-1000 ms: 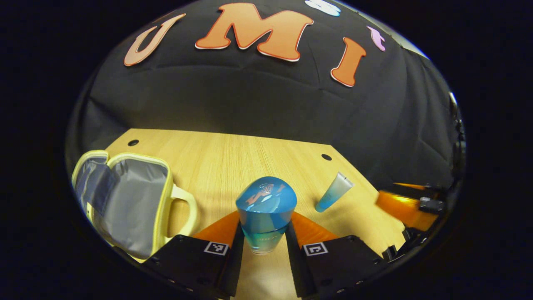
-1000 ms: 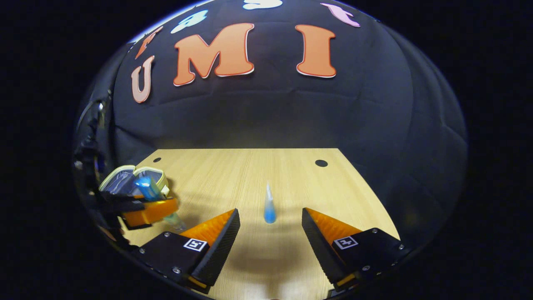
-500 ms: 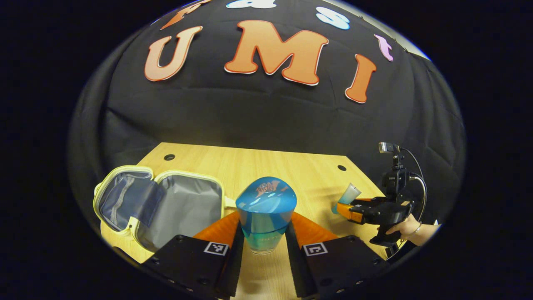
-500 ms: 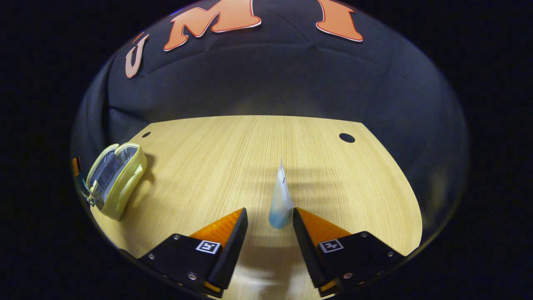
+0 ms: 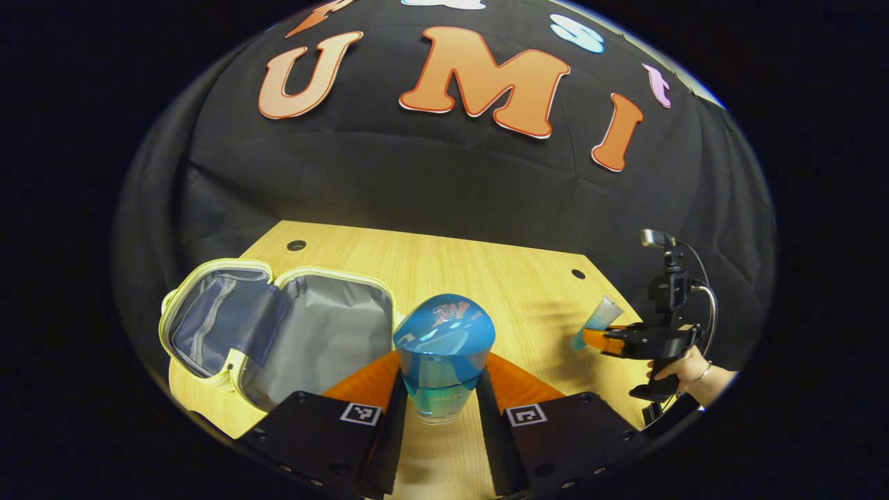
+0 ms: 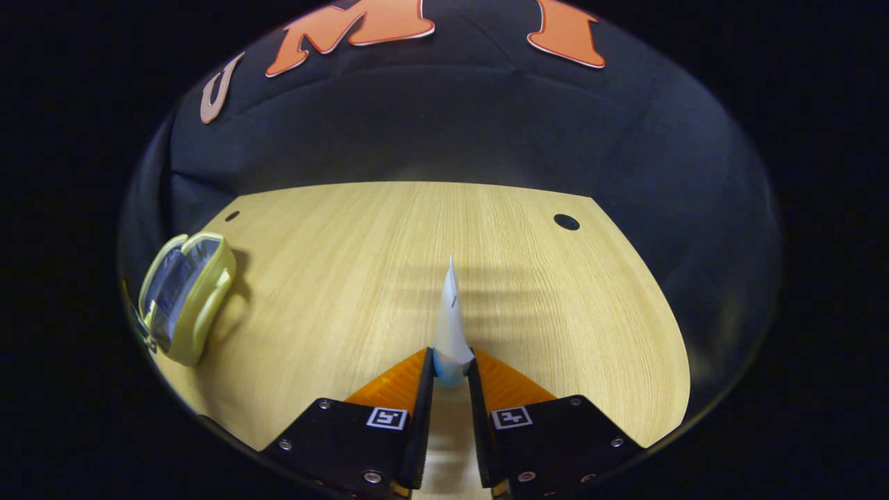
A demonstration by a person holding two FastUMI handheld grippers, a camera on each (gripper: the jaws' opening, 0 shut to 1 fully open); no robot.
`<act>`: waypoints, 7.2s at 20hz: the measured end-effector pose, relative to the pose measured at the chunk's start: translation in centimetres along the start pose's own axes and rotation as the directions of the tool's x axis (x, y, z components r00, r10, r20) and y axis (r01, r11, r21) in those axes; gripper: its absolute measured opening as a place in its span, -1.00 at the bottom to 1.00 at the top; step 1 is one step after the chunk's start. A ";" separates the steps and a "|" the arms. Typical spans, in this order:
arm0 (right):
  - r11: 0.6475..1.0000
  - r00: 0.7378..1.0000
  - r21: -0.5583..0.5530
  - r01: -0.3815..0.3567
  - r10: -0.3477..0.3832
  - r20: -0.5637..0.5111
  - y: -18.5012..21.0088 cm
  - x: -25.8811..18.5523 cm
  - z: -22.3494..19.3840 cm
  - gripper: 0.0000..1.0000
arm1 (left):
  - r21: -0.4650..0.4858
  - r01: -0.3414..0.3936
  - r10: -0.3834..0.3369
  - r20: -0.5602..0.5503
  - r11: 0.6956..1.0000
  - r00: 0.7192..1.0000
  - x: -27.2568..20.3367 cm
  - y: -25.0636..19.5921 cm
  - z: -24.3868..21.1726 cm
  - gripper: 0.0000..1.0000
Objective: First open the suitcase, pack the skin care products into it, and then close the suitcase.
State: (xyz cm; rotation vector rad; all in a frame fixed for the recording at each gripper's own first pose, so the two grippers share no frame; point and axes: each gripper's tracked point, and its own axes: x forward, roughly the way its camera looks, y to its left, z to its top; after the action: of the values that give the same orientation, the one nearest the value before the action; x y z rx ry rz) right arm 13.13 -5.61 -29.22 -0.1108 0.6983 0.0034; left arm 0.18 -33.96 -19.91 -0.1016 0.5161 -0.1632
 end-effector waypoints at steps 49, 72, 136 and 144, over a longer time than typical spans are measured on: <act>0.898 0.877 0.109 -0.427 0.440 -0.195 29.3 -14.2 7.5 -0.40 | -0.014 0.102 -0.096 -0.487 0.995 0.868 -2.0 17.4 -0.4 0.96; 0.924 0.693 0.133 -0.359 0.360 -0.625 41.3 -0.7 -3.0 0.29 | -0.205 -0.172 0.048 -0.501 0.964 0.864 -14.0 33.2 -7.2 0.96; 0.970 0.983 0.166 -0.179 0.181 0.000 9.1 -15.3 6.1 0.92 | 0.455 -0.239 0.317 -0.104 0.858 0.943 -2.9 12.3 16.0 -0.89; 0.969 0.989 0.209 -0.131 0.143 -0.042 3.2 -14.9 3.8 0.92 | 0.389 -0.013 0.140 -0.302 0.921 0.943 7.1 -2.8 4.7 -0.88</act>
State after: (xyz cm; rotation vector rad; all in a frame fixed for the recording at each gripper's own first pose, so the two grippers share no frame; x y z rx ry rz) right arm 4.04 -1.58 -17.10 0.1371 0.7580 0.0605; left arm 8.25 -37.77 -18.89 0.3356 0.8081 -0.2019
